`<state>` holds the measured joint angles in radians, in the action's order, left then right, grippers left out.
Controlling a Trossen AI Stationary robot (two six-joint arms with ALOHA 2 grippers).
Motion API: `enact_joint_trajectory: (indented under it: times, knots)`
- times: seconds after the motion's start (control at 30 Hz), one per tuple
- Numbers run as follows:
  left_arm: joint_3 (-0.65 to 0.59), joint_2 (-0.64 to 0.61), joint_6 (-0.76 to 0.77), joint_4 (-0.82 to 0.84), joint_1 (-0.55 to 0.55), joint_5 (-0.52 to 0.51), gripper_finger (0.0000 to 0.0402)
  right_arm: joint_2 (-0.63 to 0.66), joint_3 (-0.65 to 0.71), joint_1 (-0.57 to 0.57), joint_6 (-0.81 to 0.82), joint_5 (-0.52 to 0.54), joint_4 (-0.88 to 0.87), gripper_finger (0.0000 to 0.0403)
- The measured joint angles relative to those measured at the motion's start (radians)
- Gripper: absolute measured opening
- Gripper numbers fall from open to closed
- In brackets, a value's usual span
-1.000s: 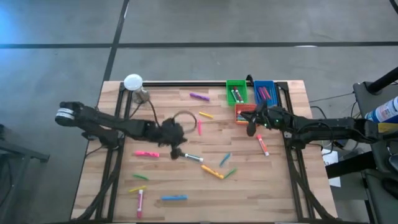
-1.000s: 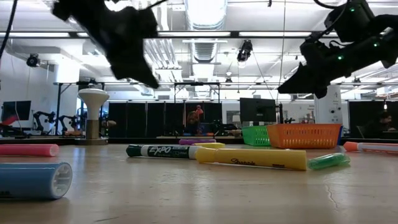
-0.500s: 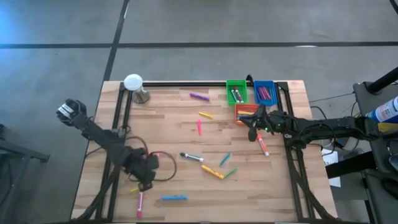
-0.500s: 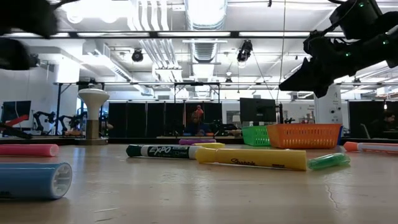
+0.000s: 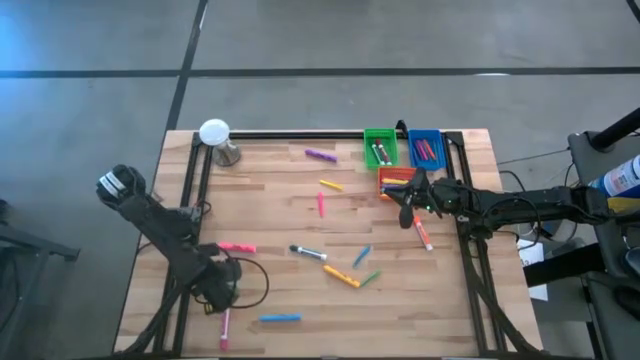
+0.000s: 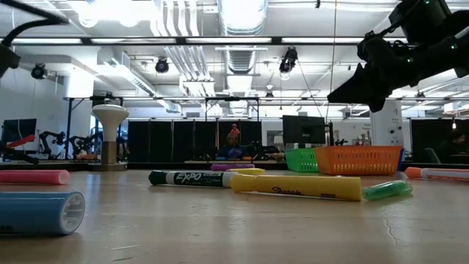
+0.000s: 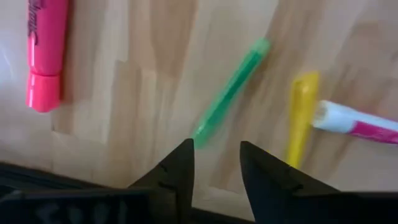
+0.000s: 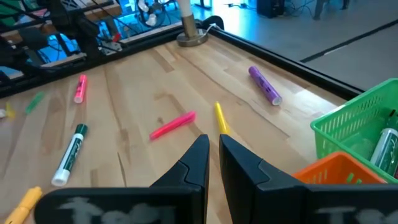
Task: Pick & Place Markers
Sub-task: Put the left green pen into the blue bin
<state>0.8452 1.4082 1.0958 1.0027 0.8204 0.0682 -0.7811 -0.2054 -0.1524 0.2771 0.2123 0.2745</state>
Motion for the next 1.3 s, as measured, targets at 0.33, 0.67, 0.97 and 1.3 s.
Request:
enact_joint_trajectory:
  times: [0.33,0.67,0.97,1.3]
  knots:
    - [-0.104,0.0,-0.056,-0.076,0.0,0.025,0.0124,0.0,0.0,0.0,0.0,0.0,0.0,0.0034]
    - [-0.175,0.001,-0.051,-0.177,0.001,0.057,0.0115,0.0,0.001,0.0,0.0,0.0,0.0,0.0034]
    - [-0.189,-0.001,-0.065,-0.197,0.001,0.03,0.0051,0.0,0.002,0.0,-0.004,0.0,0.0,0.0034]
    - [-0.125,0.002,-0.089,-0.203,-0.034,-0.039,0.003,-0.002,0.002,0.0,-0.008,0.0,-0.001,0.0034]
